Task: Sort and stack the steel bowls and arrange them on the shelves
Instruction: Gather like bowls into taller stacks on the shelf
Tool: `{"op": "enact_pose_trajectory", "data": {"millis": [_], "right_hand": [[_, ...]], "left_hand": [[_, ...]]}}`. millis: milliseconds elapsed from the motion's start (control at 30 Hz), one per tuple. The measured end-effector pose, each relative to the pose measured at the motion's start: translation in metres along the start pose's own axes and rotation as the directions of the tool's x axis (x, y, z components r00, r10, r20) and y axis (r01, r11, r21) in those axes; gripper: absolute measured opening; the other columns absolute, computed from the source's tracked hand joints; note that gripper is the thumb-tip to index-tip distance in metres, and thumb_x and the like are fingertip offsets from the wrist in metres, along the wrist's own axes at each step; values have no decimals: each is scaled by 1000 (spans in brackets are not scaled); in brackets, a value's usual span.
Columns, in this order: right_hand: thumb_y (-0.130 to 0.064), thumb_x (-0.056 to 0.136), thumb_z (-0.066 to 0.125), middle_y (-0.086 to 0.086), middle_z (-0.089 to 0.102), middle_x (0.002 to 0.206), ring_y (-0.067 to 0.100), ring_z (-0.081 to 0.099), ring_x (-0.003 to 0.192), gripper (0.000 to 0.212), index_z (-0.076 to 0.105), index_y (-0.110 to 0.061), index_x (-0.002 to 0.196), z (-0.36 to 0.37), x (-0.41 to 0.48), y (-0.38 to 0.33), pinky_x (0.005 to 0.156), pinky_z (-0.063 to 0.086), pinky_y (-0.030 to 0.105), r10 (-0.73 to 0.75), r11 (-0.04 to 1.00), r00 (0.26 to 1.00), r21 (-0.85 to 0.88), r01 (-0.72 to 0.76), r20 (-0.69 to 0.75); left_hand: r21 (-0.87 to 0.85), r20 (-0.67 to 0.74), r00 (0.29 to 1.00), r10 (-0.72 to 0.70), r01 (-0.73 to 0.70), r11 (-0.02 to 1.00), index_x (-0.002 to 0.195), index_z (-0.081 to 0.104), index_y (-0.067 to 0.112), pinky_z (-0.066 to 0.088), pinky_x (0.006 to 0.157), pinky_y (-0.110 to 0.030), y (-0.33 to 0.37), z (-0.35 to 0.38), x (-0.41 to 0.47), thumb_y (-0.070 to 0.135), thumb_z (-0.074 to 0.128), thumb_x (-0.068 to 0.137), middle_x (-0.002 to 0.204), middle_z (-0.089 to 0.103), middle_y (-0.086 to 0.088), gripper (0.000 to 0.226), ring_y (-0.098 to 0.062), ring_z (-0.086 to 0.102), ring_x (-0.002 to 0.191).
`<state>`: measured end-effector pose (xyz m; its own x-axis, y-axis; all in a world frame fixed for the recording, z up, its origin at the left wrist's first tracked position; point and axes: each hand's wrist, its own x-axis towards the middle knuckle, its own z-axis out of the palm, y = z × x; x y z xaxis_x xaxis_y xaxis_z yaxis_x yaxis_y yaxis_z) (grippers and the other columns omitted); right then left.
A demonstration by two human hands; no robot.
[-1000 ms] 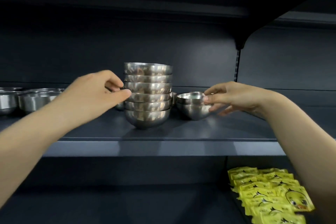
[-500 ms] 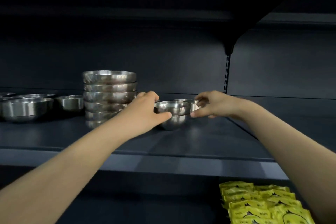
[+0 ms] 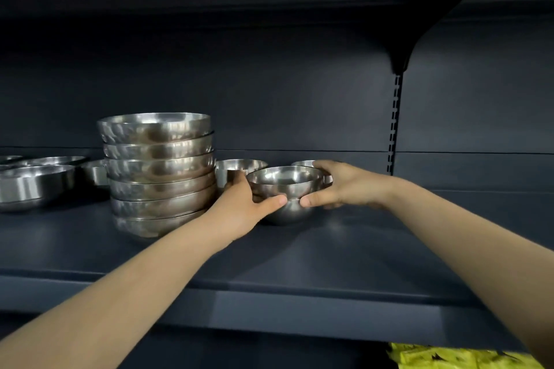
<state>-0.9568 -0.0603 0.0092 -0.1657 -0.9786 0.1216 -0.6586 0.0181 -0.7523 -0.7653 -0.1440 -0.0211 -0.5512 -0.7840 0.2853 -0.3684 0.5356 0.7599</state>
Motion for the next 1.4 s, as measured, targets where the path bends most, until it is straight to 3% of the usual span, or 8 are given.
{"op": "enact_pose_trajectory", "data": {"millis": [100,200,333,633,867,1033,1167,1400], "right_hand": [[-26,71,83,-7,58,127,9,59,112,78,42,-29,137,4,2,10,84,57,29,15,988,1000,150,-18,24],[-22,73,81,-6,59,128,10,60,114,69,48,-28,133,9,2,15,84,57,28,13,971,1000,237,-11,-6],[-26,68,83,-5,62,123,9,61,111,70,52,-25,130,12,-6,14,81,57,28,-5,963,998,269,20,-55],[-35,57,77,5,69,116,21,65,109,68,61,-18,120,10,-51,5,91,55,39,-52,923,975,363,130,-216],[-31,56,83,2,71,96,13,69,82,56,66,-14,107,-1,-96,-29,66,55,25,-124,916,953,337,217,-277],[-46,41,89,6,72,96,18,71,86,75,68,-8,103,-13,-117,-74,73,58,29,-177,923,947,289,254,-267],[-29,58,73,-3,73,79,12,70,75,43,66,-10,95,2,-118,-120,69,58,24,-235,896,911,289,338,-338],[-34,58,71,2,70,82,14,68,76,42,64,-10,91,49,-80,-187,85,55,34,-270,865,837,262,427,-476]], "left_hand": [[-179,33,999,-37,42,983,120,44,22,45,99,-30,-4,6,1,40,70,80,98,55,20,51,-8,53,107],[-315,57,998,-40,56,948,96,49,28,45,103,-38,-5,8,2,31,71,80,97,59,10,27,-9,57,103],[-388,31,999,-36,45,920,102,56,17,48,100,-44,-2,8,0,29,74,77,93,58,1,33,-15,57,95],[-402,-28,994,101,-104,910,95,57,24,47,100,-42,20,9,-26,35,73,77,107,61,4,27,-13,59,105],[-401,-53,983,177,-183,897,94,57,24,49,97,-41,56,-8,-53,38,74,74,100,61,8,30,-13,60,104],[-359,-84,965,250,-263,895,95,55,21,55,88,-42,83,-42,-77,44,72,73,94,61,7,36,-14,63,96],[-347,-114,945,306,-327,879,94,56,23,57,85,-39,91,-89,-85,43,73,72,98,63,7,35,-12,65,94],[-252,-145,906,398,-423,871,97,61,28,53,92,-36,72,-179,-69,46,75,68,102,66,8,38,-11,64,98]]}}
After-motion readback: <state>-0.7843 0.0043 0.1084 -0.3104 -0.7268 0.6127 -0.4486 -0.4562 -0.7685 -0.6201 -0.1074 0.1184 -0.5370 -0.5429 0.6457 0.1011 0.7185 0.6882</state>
